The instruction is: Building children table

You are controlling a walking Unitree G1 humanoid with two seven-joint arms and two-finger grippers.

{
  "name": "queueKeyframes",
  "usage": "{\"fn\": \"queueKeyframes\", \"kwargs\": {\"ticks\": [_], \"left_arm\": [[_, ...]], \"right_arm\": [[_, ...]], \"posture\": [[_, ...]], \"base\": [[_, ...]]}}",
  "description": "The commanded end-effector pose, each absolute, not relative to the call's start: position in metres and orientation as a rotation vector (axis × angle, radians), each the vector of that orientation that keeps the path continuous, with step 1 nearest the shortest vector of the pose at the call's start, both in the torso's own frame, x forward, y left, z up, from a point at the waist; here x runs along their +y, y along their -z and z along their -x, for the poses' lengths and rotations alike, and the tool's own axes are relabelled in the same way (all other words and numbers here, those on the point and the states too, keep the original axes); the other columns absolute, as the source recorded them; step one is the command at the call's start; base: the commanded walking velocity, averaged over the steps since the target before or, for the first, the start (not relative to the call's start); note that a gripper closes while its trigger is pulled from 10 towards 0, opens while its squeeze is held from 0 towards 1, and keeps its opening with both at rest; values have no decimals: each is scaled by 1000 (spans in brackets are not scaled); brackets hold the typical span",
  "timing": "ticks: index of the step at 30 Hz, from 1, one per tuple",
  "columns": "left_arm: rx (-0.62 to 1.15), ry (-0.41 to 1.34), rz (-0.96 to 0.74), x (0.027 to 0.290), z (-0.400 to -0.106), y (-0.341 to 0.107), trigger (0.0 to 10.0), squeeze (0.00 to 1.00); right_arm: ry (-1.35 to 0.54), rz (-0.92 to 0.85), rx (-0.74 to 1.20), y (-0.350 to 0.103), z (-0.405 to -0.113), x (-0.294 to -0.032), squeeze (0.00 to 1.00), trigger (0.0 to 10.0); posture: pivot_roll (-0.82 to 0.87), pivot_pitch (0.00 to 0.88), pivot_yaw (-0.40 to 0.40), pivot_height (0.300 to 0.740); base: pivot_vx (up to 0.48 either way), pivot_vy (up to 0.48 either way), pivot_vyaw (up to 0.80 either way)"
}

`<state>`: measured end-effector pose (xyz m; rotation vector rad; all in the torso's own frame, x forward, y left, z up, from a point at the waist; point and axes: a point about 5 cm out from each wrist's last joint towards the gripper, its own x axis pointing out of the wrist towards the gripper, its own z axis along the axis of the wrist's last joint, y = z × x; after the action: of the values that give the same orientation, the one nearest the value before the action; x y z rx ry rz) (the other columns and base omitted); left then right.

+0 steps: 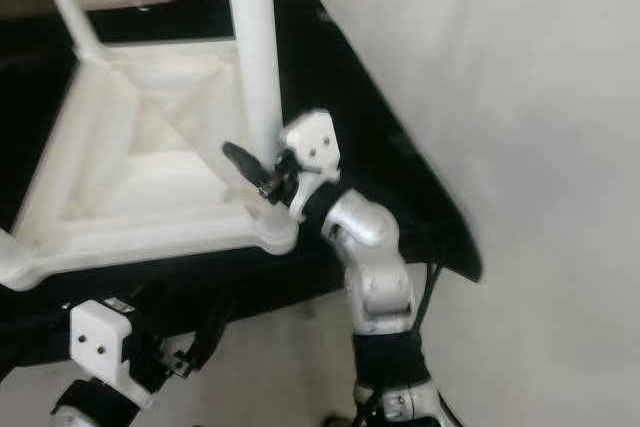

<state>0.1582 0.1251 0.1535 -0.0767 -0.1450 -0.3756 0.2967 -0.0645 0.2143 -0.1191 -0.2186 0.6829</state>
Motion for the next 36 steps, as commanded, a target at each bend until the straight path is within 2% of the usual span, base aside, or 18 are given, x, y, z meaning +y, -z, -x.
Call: {"fn": "queueKeyframes", "kwargs": {"ticks": [1,4,5,9,10,13,15,22,23,28,29,30,31,32,33,36], "left_arm": [[-115,387,70,127,-159,-148,10000,0],[-120,380,68,127,-162,-147,10000,0],[-123,369,68,128,-162,-147,10000,0],[-127,356,68,128,-162,-147,10000,0],[-128,356,68,128,-162,-147,10000,0],[-129,361,71,127,-163,-148,10000,0],[-128,372,74,126,-162,-148,10000,0],[-126,375,78,124,-160,-149,10000,0],[-126,374,79,123,-159,-149,10000,0],[-120,369,81,123,-154,-150,10000,0],[-118,369,81,123,-153,-150,10000,0],[-118,369,81,123,-153,-150,10000,0],[-116,370,81,122,-152,-150,10000,0],[-116,370,81,122,-152,-150,10000,0],[-114,371,82,122,-151,-150,10000,0],[-112,372,82,122,-150,-150,10000,0]], "right_arm": [[-660,169,62,-159,-295,-64,0,0],[-711,172,28,-167,-307,-54,0,0],[-722,166,23,-171,-311,-54,0,10000],[-851,116,-21,-186,-314,-52,0,10000],[-930,94,-44,-194,-315,-51,1000,10000],[-1014,84,-81,-206,-316,-52,1000,10000],[-1215,122,-134,-228,-322,-58,1000,10000],[-1383,219,-168,-245,-332,-67,1000,10000],[-1476,261,-157,-247,-334,-67,0,10000],[-1584,262,-114,-255,-344,-63,0,10000],[-1609,258,-105,-255,-345,-63,0,9569],[-1609,258,-105,-255,-345,-63,0,9569],[-1645,255,-95,-256,-345,-63,0,2275],[-1645,255,-95,-256,-345,-63,0,2275],[-1676,256,-86,-255,-344,-63,0,0],[-1703,250,-81,-256,-345,-64,0,0]], "posture": [[-57,196,8,740],[-54,187,-6,740],[-54,188,-9,740],[-53,186,-11,740],[-56,186,-13,740],[-56,186,-13,740],[-49,190,-15,740],[-38,195,-19,740],[-26,200,-21,740],[-16,213,-19,740],[-14,215,-20,740],[-14,215,-20,740],[-12,219,-19,740],[-12,219,-19,740],[-12,219,-19,740],[-12,219,-18,740]], "base": [[0,0,0],[0,0,0],[0,0,0],[0,0,0],[0,0,0],[0,0,0],[0,0,0],[0,0,0],[0,0,0],[0,0,0],[0,0,0],[0,0,0],[0,0,0],[0,0,0],[0,0,0],[0,0,0]]}}
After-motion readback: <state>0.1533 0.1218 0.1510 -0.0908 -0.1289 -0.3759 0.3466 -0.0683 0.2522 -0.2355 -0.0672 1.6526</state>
